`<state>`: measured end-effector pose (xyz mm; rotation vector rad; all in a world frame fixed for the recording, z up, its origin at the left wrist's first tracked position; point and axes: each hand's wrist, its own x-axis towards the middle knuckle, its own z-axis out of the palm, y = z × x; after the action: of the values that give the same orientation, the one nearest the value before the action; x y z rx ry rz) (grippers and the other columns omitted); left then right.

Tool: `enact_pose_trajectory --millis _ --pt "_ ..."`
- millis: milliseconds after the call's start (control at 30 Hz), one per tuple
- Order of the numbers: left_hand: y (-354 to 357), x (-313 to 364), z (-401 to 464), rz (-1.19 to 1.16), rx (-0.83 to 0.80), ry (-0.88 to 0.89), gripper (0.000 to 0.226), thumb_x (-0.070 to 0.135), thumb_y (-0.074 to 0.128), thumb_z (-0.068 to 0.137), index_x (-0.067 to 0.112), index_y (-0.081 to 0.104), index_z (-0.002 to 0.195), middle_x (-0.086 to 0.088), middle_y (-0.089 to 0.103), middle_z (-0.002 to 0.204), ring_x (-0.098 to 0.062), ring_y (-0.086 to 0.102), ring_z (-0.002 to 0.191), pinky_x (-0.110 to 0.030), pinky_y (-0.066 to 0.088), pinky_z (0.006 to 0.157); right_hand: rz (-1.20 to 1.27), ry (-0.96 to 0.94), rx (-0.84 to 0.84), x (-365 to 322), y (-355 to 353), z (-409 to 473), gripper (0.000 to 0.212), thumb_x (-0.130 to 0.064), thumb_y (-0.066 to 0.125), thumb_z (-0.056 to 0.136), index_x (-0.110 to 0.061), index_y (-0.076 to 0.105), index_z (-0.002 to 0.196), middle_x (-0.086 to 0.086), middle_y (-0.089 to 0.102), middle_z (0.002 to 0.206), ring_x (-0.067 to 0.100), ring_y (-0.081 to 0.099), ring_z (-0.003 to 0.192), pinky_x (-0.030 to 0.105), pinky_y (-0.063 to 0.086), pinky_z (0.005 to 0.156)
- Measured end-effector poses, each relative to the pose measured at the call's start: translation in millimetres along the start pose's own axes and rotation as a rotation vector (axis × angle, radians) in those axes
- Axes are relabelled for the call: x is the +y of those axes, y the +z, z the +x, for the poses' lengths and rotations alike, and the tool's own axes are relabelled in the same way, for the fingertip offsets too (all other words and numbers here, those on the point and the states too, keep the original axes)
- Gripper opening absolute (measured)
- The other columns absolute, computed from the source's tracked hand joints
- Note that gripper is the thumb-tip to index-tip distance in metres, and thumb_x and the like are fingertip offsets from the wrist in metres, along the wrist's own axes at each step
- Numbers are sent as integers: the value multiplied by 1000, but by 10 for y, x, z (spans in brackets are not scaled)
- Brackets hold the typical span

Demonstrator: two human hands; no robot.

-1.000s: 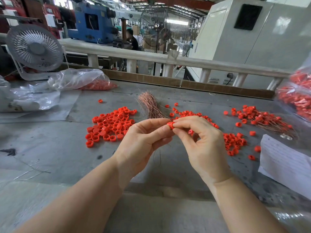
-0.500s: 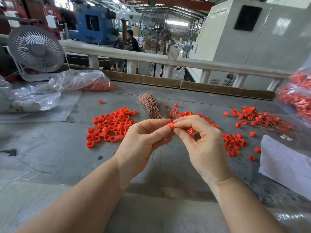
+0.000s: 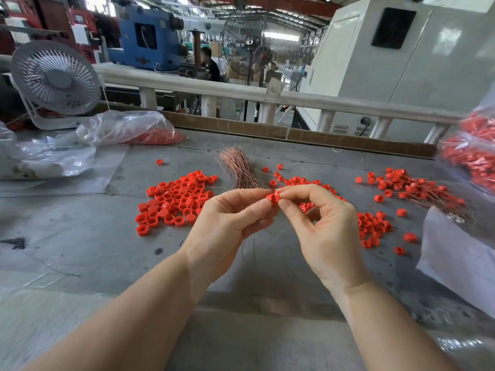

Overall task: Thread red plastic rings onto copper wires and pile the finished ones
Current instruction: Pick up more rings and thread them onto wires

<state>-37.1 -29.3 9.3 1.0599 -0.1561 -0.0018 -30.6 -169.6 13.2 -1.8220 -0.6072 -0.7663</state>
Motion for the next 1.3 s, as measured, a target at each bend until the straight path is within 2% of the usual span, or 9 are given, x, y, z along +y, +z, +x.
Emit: enact_pose_trajectory --millis 233,633,1000,1133,1300 --pt "9 12 -8 -9 10 -14 20 12 69 62 9 74 82 -11 72 83 -14 68 71 -21 56 68 -103 -99 -19 15 -7 1 4 -11 68 79 -13 70 81 -8 66 80 -2 55 74 6 37 69" --pt "21 16 -19 -8 19 -11 20 10 67 62 7 73 81 -11 72 78 -14 68 68 -23 57 70 -133 -112 -23 19 -11 -3 5 -8 65 80 -11 69 81 -5 66 82 3 58 79 8 37 71" --pt "15 9 -26 59 34 16 18 14 69 57 14 76 74 -8 73 75 -14 69 69 -26 57 73 -186 -184 -21 19 -16 -7 7 -4 66 80 -9 71 79 -2 68 85 9 60 84 19 47 78" --pt "13 12 -34 79 35 23 16 13 69 59 13 76 74 -9 73 75 -15 69 69 -24 57 68 -190 -175 -26 12 -17 -15 6 -5 66 80 -9 71 79 -2 67 84 8 60 83 18 47 76" --pt "20 12 -40 105 55 28 14 12 68 60 12 75 72 -10 72 74 -15 69 66 -22 57 65 -195 -184 -24 3 2 -22 6 -5 65 80 -7 70 77 0 66 82 13 60 81 26 50 73"
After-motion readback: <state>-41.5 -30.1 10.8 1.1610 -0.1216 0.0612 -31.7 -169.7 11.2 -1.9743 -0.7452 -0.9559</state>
